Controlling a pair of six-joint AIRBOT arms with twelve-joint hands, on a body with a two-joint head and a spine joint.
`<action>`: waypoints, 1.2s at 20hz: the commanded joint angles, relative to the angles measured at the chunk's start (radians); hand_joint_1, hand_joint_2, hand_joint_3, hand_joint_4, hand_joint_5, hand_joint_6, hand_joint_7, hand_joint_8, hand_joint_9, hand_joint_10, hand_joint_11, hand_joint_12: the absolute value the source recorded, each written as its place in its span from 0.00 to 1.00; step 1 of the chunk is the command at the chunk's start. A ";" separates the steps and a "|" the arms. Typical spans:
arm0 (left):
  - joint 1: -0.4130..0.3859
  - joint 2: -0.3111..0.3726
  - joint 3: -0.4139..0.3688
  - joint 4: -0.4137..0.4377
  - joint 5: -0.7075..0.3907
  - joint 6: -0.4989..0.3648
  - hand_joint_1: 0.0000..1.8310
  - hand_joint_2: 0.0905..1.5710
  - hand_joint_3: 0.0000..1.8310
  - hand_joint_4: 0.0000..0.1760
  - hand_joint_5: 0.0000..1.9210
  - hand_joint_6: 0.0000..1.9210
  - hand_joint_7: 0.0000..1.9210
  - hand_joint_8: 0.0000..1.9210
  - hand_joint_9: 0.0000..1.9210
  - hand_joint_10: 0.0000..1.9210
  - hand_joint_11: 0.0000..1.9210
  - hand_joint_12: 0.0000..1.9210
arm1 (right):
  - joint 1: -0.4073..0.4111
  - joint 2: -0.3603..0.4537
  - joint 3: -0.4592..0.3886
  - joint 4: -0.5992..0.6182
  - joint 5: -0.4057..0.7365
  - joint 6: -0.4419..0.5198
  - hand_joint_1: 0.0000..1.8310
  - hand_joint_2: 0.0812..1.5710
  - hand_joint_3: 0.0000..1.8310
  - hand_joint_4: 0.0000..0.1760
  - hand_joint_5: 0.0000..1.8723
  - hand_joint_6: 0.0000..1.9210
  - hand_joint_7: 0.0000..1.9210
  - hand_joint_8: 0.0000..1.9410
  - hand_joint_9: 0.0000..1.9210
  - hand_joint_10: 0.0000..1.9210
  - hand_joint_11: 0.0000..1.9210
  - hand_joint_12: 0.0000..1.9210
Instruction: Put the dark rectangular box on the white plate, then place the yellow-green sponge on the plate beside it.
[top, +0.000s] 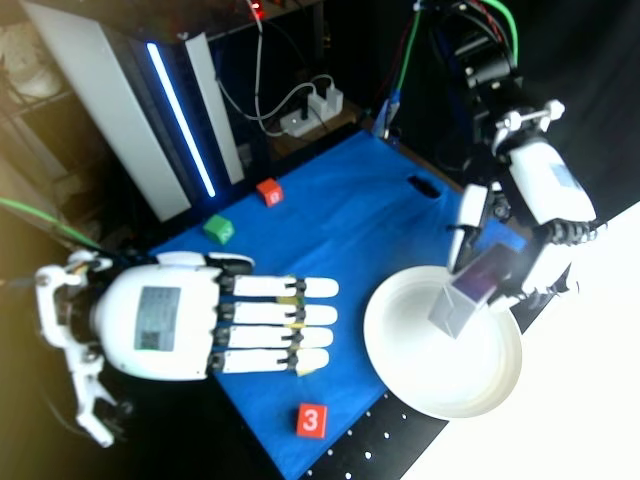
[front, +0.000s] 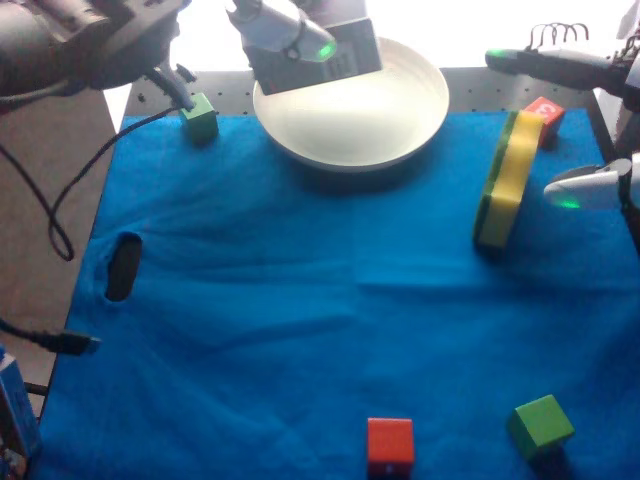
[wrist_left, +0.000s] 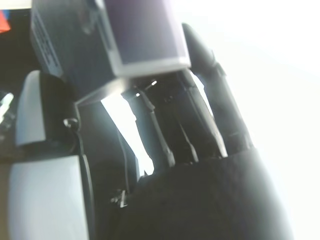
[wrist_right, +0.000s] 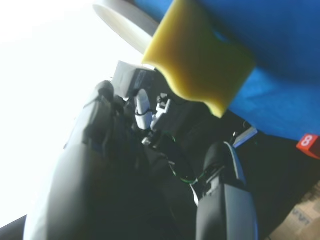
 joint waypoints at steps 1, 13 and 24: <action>-0.022 -0.009 0.009 -0.019 -0.099 -0.007 0.69 0.66 0.00 0.00 0.59 0.29 0.56 0.52 0.56 0.43 0.38 0.79 | 0.020 -0.004 0.008 0.052 0.106 0.005 0.40 0.68 0.00 0.17 0.05 0.00 0.09 0.00 0.10 0.00 0.12 0.01; -0.060 -0.044 0.040 0.074 -0.070 -0.007 0.57 0.55 0.00 0.20 0.34 0.01 0.33 0.02 0.30 0.14 0.12 0.61 | 0.038 -0.021 0.016 0.031 0.106 0.005 0.39 0.66 0.00 0.26 0.06 0.00 0.08 0.00 0.09 0.00 0.12 0.01; 0.023 0.230 -0.291 -0.009 -0.218 0.148 0.49 0.57 0.00 0.86 0.18 0.00 0.15 0.00 0.10 0.00 0.00 0.06 | 0.038 -0.009 0.013 0.031 0.106 0.028 0.49 0.65 0.00 0.19 0.10 0.01 0.10 0.00 0.07 0.00 0.04 0.00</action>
